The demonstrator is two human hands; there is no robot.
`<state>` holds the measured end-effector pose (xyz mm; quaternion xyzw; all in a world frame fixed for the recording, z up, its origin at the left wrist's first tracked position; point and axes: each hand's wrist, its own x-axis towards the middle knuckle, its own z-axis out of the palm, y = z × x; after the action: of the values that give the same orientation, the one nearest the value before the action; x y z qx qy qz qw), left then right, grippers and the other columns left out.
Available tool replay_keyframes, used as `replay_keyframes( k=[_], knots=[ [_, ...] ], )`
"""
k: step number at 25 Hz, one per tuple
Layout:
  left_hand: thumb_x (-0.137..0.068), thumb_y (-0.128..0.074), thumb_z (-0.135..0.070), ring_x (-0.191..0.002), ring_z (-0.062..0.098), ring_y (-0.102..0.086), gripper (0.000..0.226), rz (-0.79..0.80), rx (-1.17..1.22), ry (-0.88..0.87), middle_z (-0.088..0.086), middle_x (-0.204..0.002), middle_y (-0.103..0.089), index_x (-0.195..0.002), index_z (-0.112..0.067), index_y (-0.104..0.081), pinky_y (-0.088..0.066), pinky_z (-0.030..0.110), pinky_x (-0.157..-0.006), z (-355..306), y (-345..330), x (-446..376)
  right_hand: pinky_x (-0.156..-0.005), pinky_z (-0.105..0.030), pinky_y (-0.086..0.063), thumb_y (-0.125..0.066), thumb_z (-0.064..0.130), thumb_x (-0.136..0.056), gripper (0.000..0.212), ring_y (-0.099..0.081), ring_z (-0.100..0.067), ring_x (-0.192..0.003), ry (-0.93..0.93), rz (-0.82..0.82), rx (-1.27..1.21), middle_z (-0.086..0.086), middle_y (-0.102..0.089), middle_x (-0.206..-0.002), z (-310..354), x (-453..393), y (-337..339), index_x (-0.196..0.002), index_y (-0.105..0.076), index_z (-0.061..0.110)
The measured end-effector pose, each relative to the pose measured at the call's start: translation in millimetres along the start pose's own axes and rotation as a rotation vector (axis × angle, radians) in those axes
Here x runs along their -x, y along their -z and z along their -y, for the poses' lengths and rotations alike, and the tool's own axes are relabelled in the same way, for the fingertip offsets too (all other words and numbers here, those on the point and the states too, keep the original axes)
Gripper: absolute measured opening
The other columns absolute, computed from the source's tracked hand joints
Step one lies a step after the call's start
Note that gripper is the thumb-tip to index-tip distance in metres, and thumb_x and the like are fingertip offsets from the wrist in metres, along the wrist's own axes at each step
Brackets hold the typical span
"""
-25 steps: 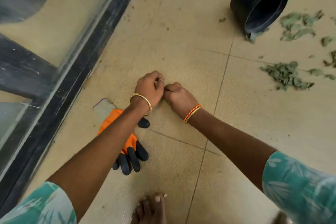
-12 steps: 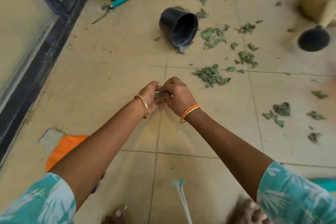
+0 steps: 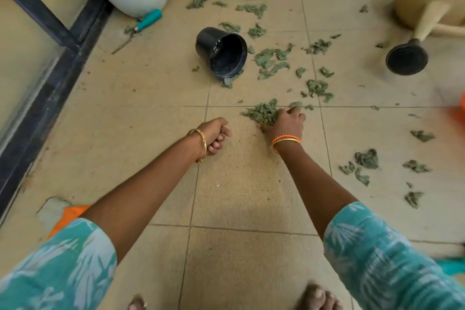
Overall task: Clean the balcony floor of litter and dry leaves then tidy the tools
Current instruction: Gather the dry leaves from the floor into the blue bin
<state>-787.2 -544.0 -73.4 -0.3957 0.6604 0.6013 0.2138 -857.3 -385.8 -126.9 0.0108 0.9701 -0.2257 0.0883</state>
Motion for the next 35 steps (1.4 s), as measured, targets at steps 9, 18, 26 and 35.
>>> replay_keyframes(
  k=[9,18,26,35],
  knots=[
    [-0.099,-0.036,-0.032,-0.029,0.004,-0.027,0.036,-0.055,-0.054,0.018,-0.002,-0.063,-0.043,-0.081,-0.011,-0.058,-0.018,0.009,-0.032,-7.9,-0.4,17.1,-0.083,-0.024,-0.044,-0.053,-0.002,-0.086,0.03,-0.059,-0.03,-0.098,-0.14,-0.228,-0.514,-0.018,-0.06,-0.114,-34.7,1.4,33.7,-0.113,-0.065,0.004],
    [-0.099,-0.032,-0.046,-0.064,0.021,-0.056,0.048,0.199,0.095,0.022,0.012,-0.084,-0.06,-0.091,-0.007,-0.058,-0.045,0.028,-0.055,-32.2,-76.8,-3.1,-0.067,-0.01,-0.048,-0.054,-0.007,-0.08,0.025,-0.063,-0.012,-0.077,0.04,-0.189,-0.657,-0.002,-0.069,-0.088,-45.8,39.1,57.7,-0.079,-0.07,0.012],
    [-0.093,-0.049,-0.026,-0.04,0.014,-0.043,0.026,0.054,0.105,0.007,-0.001,-0.049,-0.05,-0.075,-0.012,-0.06,-0.035,0.018,-0.041,-1.3,-107.1,-27.0,-0.069,-0.03,-0.054,-0.057,0.001,-0.08,0.023,-0.064,-0.018,-0.08,0.182,-0.099,-0.585,0.001,-0.069,-0.082,-23.9,63.4,28.4,-0.093,-0.059,0.019],
    [-0.083,-0.054,-0.015,-0.027,0.007,-0.02,0.037,0.12,0.421,-0.014,-0.008,-0.034,-0.023,-0.054,-0.02,-0.031,-0.016,0.012,-0.034,-34.6,-55.4,-49.6,-0.108,-0.044,-0.035,-0.051,0.002,-0.09,0.038,-0.038,-0.037,-0.129,0.309,0.04,0.038,-0.02,-0.046,-0.138,-46.4,-3.9,-4.5,-0.128,-0.055,0.003]
  ],
)
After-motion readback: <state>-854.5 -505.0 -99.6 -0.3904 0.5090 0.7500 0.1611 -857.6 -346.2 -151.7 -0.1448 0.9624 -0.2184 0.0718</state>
